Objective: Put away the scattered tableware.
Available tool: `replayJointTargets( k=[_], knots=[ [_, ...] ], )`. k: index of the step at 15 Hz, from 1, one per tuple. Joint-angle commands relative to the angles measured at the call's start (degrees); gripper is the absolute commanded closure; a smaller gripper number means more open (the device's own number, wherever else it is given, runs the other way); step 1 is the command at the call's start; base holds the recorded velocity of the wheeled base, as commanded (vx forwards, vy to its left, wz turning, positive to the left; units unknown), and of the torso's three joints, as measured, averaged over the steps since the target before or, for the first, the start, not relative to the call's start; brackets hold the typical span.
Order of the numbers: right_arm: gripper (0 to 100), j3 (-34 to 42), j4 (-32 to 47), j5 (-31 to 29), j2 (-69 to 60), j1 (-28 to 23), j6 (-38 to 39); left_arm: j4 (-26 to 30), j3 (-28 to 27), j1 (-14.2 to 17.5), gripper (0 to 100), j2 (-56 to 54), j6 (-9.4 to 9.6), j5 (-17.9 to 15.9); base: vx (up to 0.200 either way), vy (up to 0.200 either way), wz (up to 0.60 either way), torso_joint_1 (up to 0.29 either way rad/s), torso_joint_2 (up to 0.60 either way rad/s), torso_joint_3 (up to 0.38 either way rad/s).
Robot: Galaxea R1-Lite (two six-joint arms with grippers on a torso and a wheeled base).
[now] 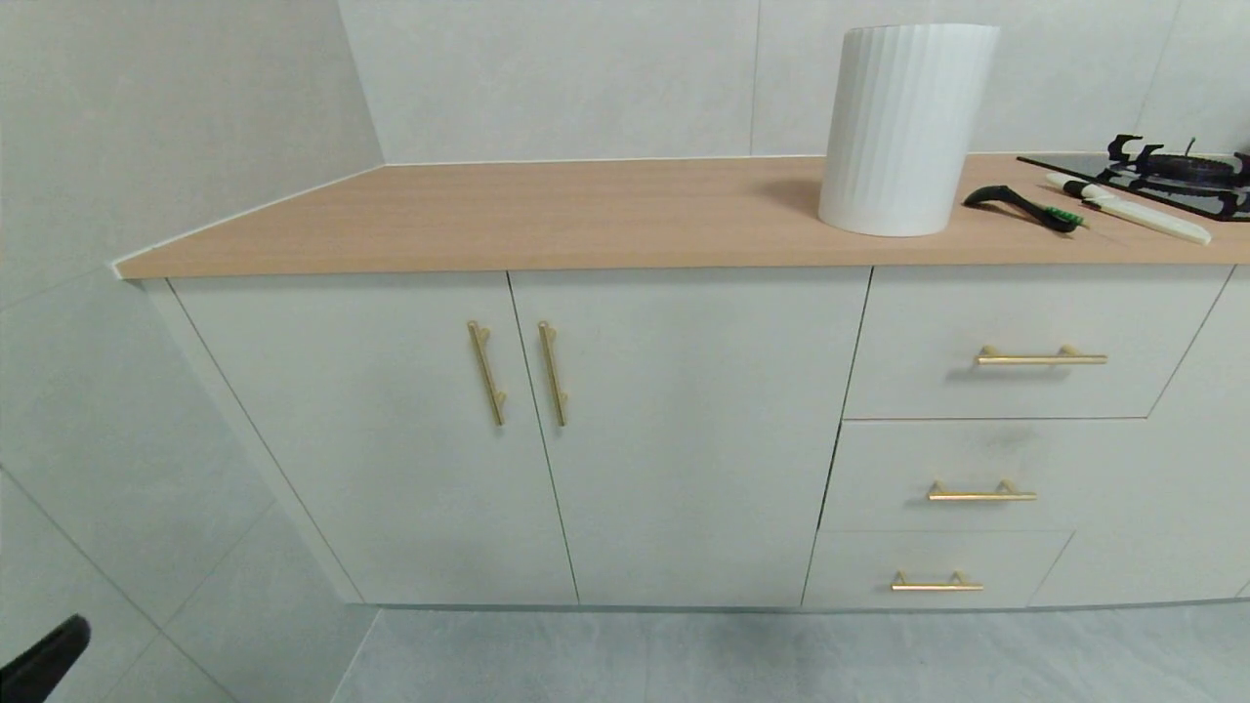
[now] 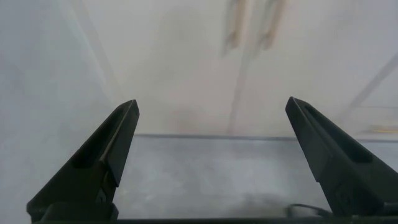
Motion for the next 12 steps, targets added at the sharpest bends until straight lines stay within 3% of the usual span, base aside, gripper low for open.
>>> replayJointTargets(
  k=[1, 5, 8, 9, 11, 12],
  knots=[
    [0, 9.94, 6.57, 0.40, -21.62, -3.85, -5.95, 0.06, 6.41, 6.57, 0, -11.67, 2.42, -1.55, 0.000, 0.000, 0.00, 0.000, 0.00, 0.000],
    [0, 13.80, 14.74, 0.58, -37.00, -7.10, -8.58, 0.14, 10.63, 11.84, 0, -20.64, 2.95, -10.87, 0.000, 0.000, 0.00, 0.000, 0.00, 0.000],
    [0, 14.42, 15.97, -2.23, -38.14, -9.92, -8.06, 0.14, 13.88, 17.91, 0, -26.79, 3.13, -14.29, 0.000, 0.000, 0.00, 0.000, 0.00, 0.000],
    [0, 15.12, 16.06, -2.06, -40.42, -14.22, -8.85, -0.21, 16.08, 18.87, 0, -27.85, 3.04, -13.59, 0.000, 0.000, 0.00, 0.000, 0.00, 0.000],
    [0, 20.84, 15.53, 0.05, -43.59, -15.45, -13.16, -3.20, 20.56, 18.78, 0, -27.76, 1.98, -10.51, 0.000, 0.000, 0.00, 0.000, 0.00, 0.000],
    [0, 23.91, 12.89, -0.92, -43.59, -15.45, -13.16, -6.01, 23.99, 18.61, 0, -28.37, 3.30, -10.60, 0.000, 0.000, 0.00, 0.000, 0.00, 0.000]
  ],
)
